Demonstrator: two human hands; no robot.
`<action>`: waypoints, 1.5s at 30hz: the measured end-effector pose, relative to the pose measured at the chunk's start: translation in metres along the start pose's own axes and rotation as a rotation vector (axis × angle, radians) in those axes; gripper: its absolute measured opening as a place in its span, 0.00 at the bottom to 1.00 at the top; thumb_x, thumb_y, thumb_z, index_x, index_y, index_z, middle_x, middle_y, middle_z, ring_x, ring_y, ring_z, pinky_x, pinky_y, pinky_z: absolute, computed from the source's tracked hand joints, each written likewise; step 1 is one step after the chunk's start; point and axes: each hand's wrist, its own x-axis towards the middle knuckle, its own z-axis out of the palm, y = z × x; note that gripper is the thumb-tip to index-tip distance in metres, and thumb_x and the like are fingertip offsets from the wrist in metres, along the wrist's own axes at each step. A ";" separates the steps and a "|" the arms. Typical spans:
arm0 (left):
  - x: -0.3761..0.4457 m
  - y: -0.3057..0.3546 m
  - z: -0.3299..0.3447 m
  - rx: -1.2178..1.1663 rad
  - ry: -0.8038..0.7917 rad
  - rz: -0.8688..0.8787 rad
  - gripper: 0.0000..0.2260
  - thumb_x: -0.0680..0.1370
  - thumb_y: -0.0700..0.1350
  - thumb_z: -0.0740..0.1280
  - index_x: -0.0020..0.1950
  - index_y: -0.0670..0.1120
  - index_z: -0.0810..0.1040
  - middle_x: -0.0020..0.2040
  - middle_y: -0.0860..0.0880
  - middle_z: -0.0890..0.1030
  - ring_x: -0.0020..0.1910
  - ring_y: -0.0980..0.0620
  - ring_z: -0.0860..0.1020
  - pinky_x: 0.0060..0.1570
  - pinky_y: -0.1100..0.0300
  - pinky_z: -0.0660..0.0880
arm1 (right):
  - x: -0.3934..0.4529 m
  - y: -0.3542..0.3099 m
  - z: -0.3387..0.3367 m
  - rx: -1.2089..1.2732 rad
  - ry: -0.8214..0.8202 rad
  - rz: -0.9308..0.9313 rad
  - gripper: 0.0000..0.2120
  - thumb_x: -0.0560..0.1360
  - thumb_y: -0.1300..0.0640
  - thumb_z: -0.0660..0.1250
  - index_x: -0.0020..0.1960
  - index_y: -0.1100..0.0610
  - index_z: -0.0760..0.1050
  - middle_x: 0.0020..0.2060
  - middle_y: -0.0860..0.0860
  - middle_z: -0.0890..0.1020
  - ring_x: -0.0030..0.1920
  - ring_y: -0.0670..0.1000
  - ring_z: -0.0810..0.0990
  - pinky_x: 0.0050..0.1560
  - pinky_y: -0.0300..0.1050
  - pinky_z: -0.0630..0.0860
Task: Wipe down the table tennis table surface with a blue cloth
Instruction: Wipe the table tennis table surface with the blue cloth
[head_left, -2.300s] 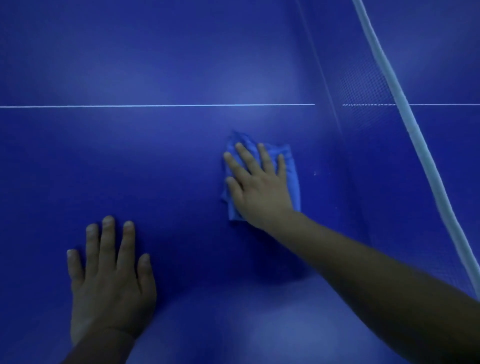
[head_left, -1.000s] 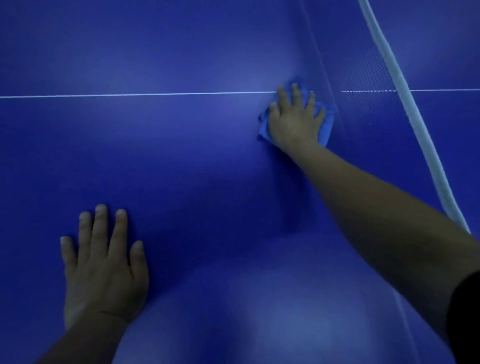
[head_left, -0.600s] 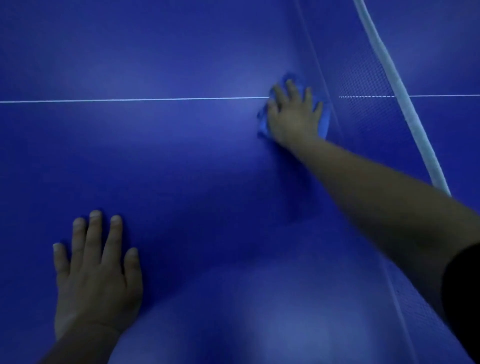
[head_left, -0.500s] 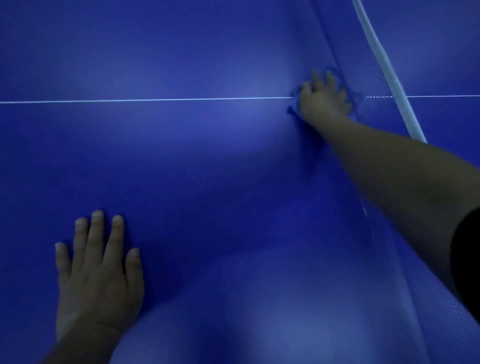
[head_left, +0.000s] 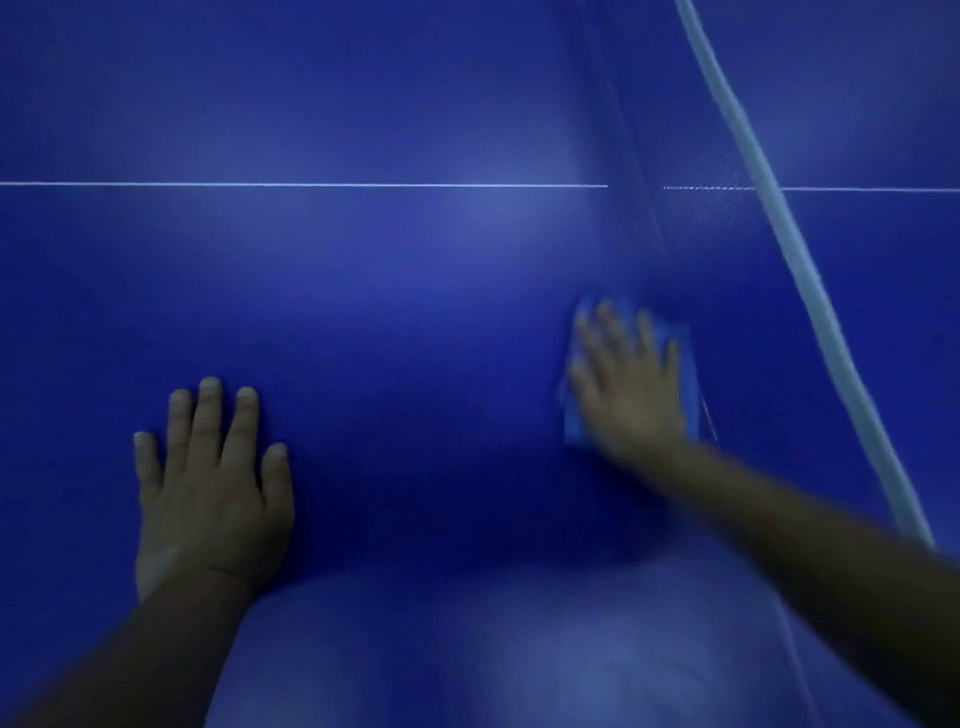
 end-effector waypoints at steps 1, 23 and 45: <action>-0.002 -0.002 0.000 0.002 0.008 0.000 0.33 0.80 0.61 0.39 0.82 0.48 0.52 0.83 0.48 0.47 0.81 0.50 0.40 0.78 0.47 0.36 | 0.045 0.014 -0.005 0.000 -0.034 0.151 0.32 0.79 0.39 0.44 0.80 0.48 0.58 0.80 0.50 0.58 0.78 0.64 0.57 0.71 0.75 0.56; -0.051 -0.009 0.004 -0.243 0.113 0.166 0.32 0.81 0.55 0.50 0.79 0.38 0.59 0.81 0.40 0.55 0.81 0.42 0.50 0.78 0.47 0.43 | -0.068 -0.053 0.000 0.088 0.022 0.185 0.27 0.82 0.42 0.48 0.80 0.45 0.57 0.80 0.47 0.57 0.80 0.59 0.53 0.75 0.69 0.49; -0.121 0.024 0.032 -0.083 0.057 0.421 0.28 0.79 0.52 0.54 0.74 0.37 0.70 0.78 0.36 0.62 0.79 0.38 0.56 0.78 0.44 0.46 | -0.117 0.005 -0.011 0.215 -0.077 0.734 0.28 0.85 0.43 0.45 0.82 0.50 0.47 0.82 0.50 0.48 0.79 0.62 0.54 0.73 0.68 0.54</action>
